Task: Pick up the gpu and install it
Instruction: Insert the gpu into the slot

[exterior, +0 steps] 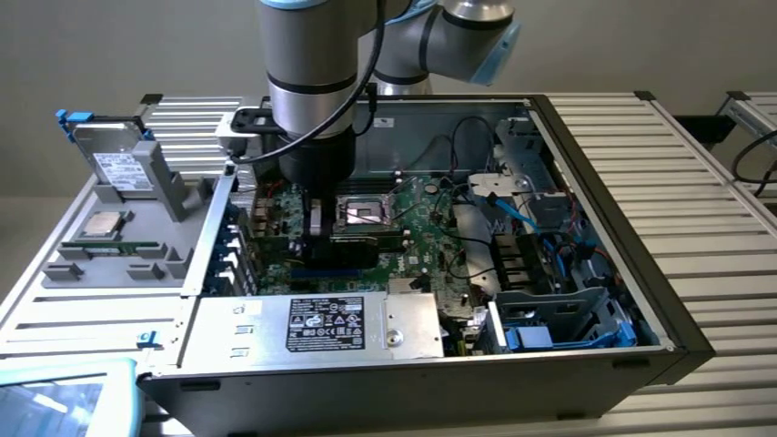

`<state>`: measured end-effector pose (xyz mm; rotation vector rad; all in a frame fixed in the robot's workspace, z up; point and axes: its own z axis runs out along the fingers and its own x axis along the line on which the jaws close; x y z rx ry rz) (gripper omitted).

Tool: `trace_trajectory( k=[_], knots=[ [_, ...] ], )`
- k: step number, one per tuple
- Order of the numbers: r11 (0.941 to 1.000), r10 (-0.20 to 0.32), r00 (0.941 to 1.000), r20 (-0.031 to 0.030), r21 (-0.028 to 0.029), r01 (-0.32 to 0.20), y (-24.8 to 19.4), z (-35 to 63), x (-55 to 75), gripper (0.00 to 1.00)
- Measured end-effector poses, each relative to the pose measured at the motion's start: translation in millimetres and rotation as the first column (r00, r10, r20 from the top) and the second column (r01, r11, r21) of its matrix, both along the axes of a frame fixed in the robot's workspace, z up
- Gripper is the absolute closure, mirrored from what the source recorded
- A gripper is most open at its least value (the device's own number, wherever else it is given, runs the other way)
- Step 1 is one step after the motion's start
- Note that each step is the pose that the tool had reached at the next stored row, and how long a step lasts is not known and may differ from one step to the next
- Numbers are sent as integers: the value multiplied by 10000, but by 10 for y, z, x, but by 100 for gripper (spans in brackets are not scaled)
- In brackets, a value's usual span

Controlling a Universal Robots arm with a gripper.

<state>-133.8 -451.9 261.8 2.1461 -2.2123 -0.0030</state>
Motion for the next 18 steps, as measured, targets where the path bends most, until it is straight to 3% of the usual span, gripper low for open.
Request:
trace_trajectory(
  k=[18],
  knots=[
    [9999,-104,9999,1,0,104,10,-32,-28,72]
  ],
)
